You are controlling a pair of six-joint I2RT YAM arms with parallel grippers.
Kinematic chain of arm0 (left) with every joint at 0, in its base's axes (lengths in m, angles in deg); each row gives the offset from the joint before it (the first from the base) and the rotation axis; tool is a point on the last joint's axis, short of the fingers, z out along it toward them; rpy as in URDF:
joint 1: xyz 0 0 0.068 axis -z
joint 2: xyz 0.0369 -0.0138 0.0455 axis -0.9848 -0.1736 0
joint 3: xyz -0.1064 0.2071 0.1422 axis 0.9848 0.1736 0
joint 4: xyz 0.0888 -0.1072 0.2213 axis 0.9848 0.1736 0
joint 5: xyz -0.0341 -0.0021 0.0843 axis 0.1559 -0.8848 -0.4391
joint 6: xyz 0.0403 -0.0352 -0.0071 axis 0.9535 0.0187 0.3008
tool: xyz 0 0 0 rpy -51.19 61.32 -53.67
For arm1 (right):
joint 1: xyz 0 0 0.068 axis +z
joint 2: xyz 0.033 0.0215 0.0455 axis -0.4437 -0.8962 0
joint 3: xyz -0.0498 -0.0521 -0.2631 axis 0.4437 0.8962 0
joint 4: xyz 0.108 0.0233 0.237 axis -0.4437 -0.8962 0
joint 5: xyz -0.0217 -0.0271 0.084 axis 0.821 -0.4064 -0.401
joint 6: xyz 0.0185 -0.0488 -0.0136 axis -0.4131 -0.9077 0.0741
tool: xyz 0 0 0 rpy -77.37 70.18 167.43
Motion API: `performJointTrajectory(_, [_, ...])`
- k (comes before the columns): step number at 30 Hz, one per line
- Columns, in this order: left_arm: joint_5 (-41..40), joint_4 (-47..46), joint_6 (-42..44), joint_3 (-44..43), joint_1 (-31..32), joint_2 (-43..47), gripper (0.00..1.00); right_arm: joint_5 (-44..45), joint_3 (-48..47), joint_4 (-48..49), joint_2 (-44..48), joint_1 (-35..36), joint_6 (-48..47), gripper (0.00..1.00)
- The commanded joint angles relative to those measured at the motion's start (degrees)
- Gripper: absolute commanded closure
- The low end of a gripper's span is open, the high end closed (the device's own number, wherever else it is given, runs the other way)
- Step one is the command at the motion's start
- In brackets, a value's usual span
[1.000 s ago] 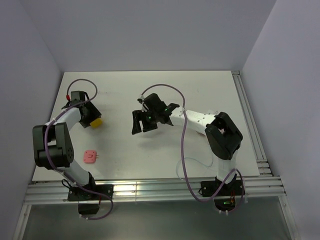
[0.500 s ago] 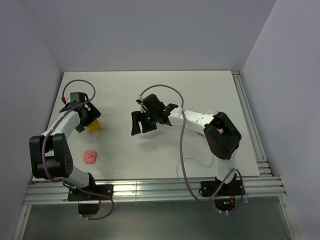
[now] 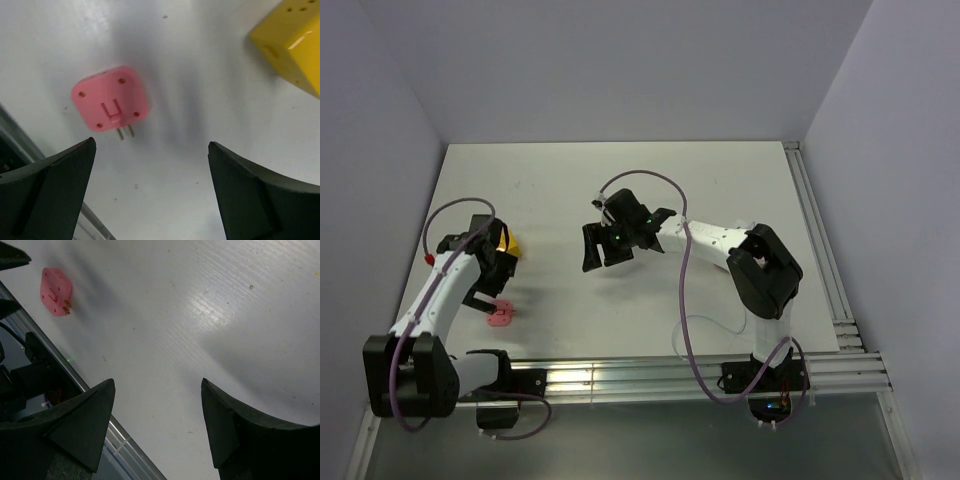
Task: Insert the plug
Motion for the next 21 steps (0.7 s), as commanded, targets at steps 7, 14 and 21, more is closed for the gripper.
performJointTrajectory(7, [-2.79,4.08,-16.04,4.32,-0.57,10.01,0.01,-0.85,1.09,2.29,3.39,0.5,-0.44,0.24])
performJointTrajectory(14, [-1.47,3.2,-17.97,4.4,-1.89,2.36,0.01,-1.03,1.62,2.38,3.74,0.5,-0.52,0.24])
performJointTrajectory(21, [-0.15,1.44,-20.25,8.62,-4.61,2.63,0.01,-1.38,1.8,2.55,3.57,0.41,-0.44,0.24])
